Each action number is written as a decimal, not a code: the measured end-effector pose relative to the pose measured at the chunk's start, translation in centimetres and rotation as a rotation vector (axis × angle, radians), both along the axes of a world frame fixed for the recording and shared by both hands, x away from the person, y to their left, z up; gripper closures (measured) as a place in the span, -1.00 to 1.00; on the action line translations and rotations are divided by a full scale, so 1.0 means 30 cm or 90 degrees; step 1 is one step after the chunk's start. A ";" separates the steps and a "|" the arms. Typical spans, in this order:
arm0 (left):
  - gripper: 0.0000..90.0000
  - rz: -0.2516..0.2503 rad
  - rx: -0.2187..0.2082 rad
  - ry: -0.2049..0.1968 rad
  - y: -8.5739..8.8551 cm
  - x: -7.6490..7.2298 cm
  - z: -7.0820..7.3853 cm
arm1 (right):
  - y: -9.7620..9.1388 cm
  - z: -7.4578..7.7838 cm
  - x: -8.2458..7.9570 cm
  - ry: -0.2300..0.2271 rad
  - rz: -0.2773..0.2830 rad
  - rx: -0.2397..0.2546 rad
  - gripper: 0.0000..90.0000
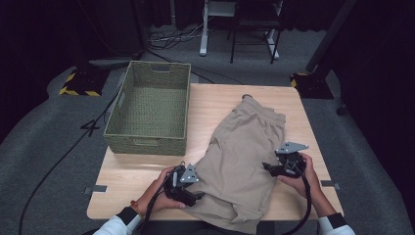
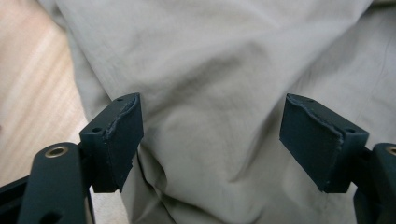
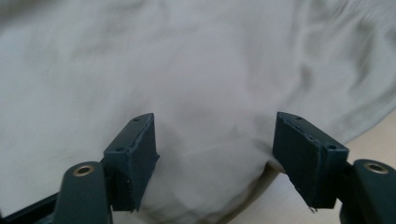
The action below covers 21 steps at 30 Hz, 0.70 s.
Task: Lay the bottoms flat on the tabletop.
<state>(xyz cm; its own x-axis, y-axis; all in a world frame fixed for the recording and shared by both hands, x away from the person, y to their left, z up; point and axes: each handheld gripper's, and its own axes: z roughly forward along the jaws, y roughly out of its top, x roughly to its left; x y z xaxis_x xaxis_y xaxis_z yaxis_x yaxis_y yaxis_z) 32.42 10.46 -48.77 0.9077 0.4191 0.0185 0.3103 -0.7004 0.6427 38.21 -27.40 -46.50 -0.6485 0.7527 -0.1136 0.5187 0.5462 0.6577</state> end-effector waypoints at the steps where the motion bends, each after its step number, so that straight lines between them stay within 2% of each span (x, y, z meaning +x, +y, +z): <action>1: -0.50 0.002 0.001 0.003 0.000 -0.002 -0.005 | -0.004 -0.012 -0.006 -0.002 -0.008 -0.018 -0.33; 4: -0.48 -0.006 0.007 0.014 -0.002 -0.010 -0.017 | -0.026 -0.034 0.002 0.006 -0.030 -0.022 -0.34; 6: -0.48 -0.004 0.000 0.021 0.003 -0.015 -0.020 | -0.038 -0.042 0.014 -0.008 -0.055 -0.043 -0.31; 9: -0.48 0.004 -0.010 0.021 0.005 -0.026 -0.025 | -0.056 -0.062 0.039 -0.004 -0.069 -0.033 -0.35; 12: -0.48 -0.009 -0.015 0.020 -0.004 -0.047 -0.027 | -0.068 -0.068 0.068 0.008 -0.078 -0.011 -0.33; 15: -0.48 -0.022 -0.017 0.020 -0.022 -0.061 -0.028 | -0.072 -0.071 0.104 0.002 -0.081 -0.008 -0.33; 17: -0.48 -0.026 -0.017 0.022 -0.038 -0.069 -0.028 | -0.077 -0.071 0.137 0.013 -0.097 0.000 -0.37; 18: -0.48 -0.030 -0.018 0.021 -0.047 -0.074 -0.028 | -0.079 -0.070 0.155 0.016 -0.102 -0.002 -0.39; 21: -0.49 -0.046 -0.020 0.019 -0.079 -0.082 -0.029 | -0.069 -0.068 0.204 0.001 -0.117 -0.022 -0.38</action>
<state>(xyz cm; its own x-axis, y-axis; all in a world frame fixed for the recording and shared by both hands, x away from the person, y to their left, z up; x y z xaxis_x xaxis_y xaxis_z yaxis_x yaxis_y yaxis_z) 29.96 8.09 -49.65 0.9355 0.3527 -0.0206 0.2787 -0.7011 0.6564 44.34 -29.48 -48.54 -0.5011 0.8539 -0.1406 0.6124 0.4647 0.6395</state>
